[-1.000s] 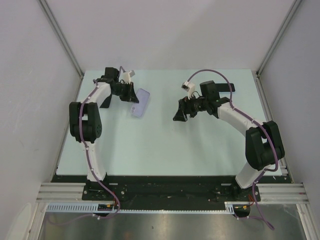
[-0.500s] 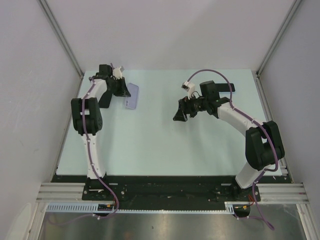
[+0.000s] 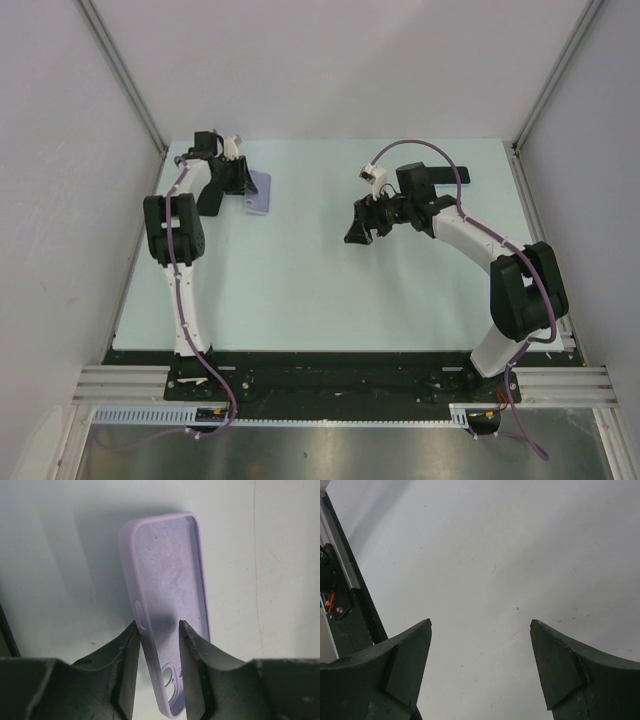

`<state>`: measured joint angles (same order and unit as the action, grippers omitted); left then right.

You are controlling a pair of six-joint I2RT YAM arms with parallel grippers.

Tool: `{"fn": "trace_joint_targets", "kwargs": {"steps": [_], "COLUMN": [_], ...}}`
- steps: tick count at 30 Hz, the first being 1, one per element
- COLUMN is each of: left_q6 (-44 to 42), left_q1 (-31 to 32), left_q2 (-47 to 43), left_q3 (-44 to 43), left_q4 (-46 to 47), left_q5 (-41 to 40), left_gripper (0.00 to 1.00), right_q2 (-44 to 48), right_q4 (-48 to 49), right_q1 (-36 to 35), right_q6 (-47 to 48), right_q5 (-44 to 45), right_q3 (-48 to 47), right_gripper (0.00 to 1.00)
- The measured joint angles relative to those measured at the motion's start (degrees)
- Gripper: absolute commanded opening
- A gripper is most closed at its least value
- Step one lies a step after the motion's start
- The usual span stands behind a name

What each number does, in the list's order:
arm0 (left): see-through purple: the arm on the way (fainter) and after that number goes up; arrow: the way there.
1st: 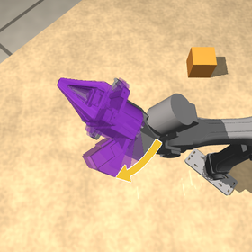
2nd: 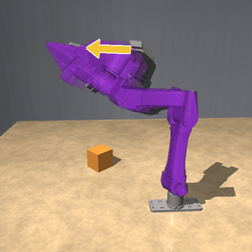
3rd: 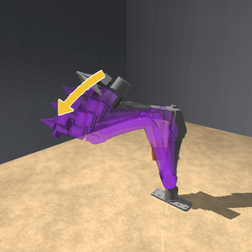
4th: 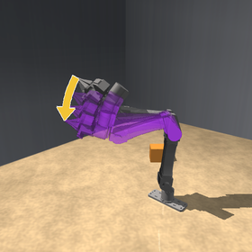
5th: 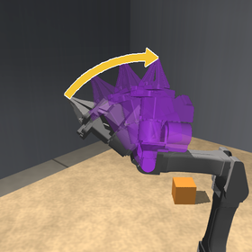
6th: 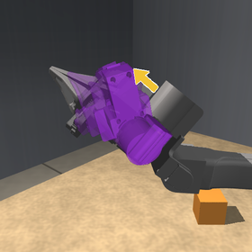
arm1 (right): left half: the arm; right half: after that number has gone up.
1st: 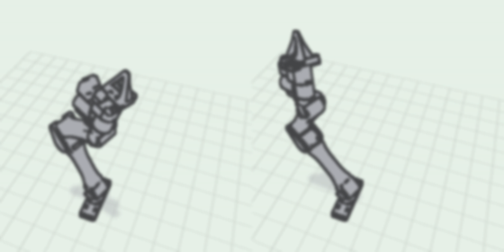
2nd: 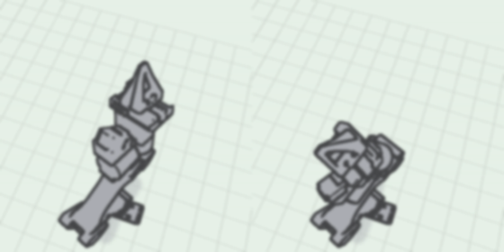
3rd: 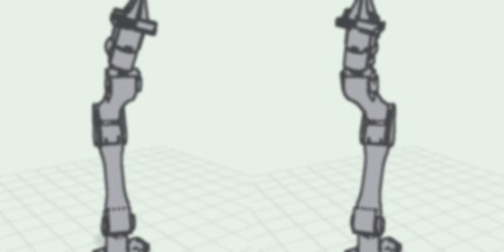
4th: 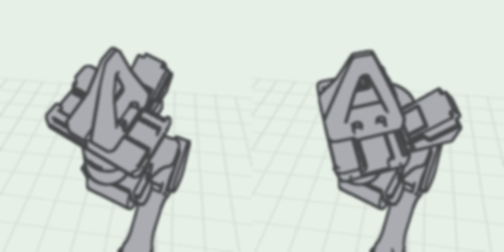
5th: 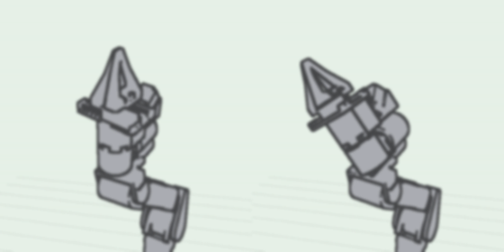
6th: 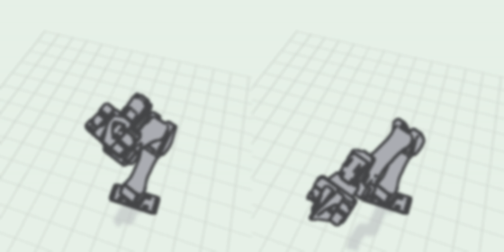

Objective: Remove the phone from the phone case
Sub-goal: Place the phone case at the center of the board.

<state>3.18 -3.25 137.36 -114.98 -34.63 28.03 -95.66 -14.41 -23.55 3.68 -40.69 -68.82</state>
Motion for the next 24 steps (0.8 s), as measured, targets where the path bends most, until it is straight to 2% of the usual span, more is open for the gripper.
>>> {"fn": "trace_joint_targets", "kwargs": {"steps": [11, 24], "left_q6": [-1.2, -1.7], "left_q1": [0.0, 0.0], "left_q2": [0.6, 0.7], "left_q3": [-1.5, -4.2], "left_q4": [-0.3, -0.2], "left_q5": [-1.0, -1.0], "left_gripper": [0.52, 0.57], "right_q2": [0.0, 0.0], "right_q4": [0.0, 0.0], "right_q1": [-0.2, -0.2], "right_q6": [0.2, 0.8], "right_q5": [0.4, 0.8], "right_q3": [0.0, 0.0], "right_gripper": [0.84, 0.84]}}
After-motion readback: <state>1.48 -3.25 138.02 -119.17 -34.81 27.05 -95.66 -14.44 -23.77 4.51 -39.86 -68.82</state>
